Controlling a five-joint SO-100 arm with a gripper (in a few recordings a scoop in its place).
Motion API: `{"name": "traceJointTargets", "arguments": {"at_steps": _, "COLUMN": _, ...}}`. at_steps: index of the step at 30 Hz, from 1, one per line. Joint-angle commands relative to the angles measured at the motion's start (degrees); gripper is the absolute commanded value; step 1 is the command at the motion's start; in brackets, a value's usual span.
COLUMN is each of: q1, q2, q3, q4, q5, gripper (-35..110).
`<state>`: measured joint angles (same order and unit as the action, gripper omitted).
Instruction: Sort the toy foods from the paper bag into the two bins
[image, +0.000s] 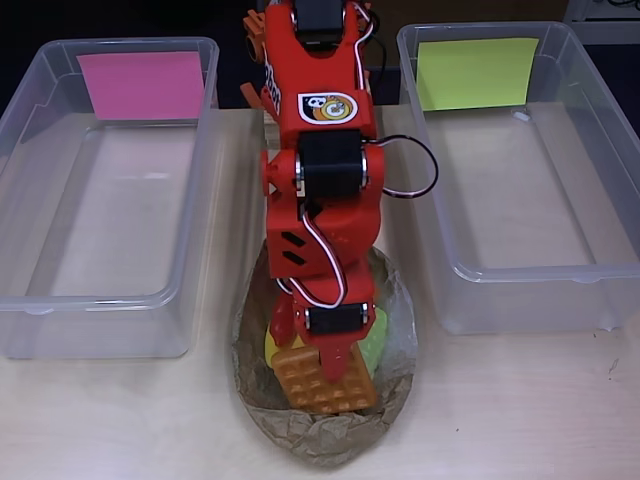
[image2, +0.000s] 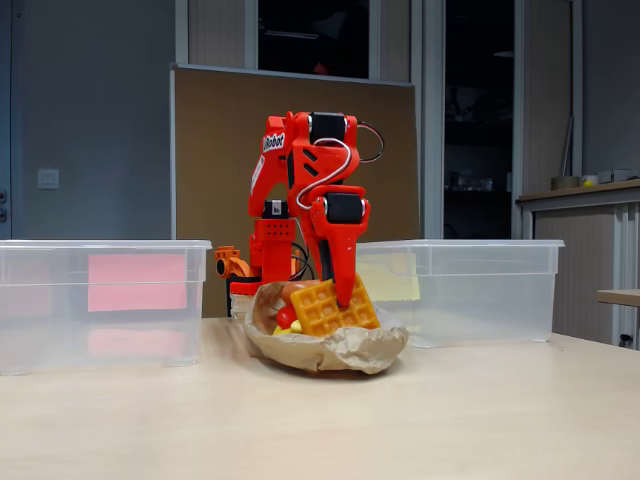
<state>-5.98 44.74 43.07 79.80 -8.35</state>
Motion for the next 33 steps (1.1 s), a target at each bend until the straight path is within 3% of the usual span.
{"name": "traceJointTargets", "arguments": {"at_steps": 1, "q1": -0.8, "q2": -10.2, "q3": -32.3, "q4": 15.0, "q5": -1.1, "gripper": 0}}
{"name": "traceJointTargets", "arguments": {"at_steps": 4, "q1": -0.9, "q2": -14.2, "q3": -40.8, "q4": 18.2, "q5": -1.1, "gripper": 0}}
{"name": "traceJointTargets", "arguments": {"at_steps": 13, "q1": -2.6, "q2": 8.8, "q3": -10.5, "q4": 11.8, "q5": 3.7, "gripper": 3}}
{"name": "traceJointTargets", "arguments": {"at_steps": 23, "q1": -8.9, "q2": 36.0, "q3": 18.9, "q4": 13.3, "q5": 18.5, "gripper": 0}}
{"name": "traceJointTargets", "arguments": {"at_steps": 33, "q1": -22.2, "q2": 58.4, "q3": 33.3, "q4": 18.8, "q5": 37.6, "gripper": 2}}
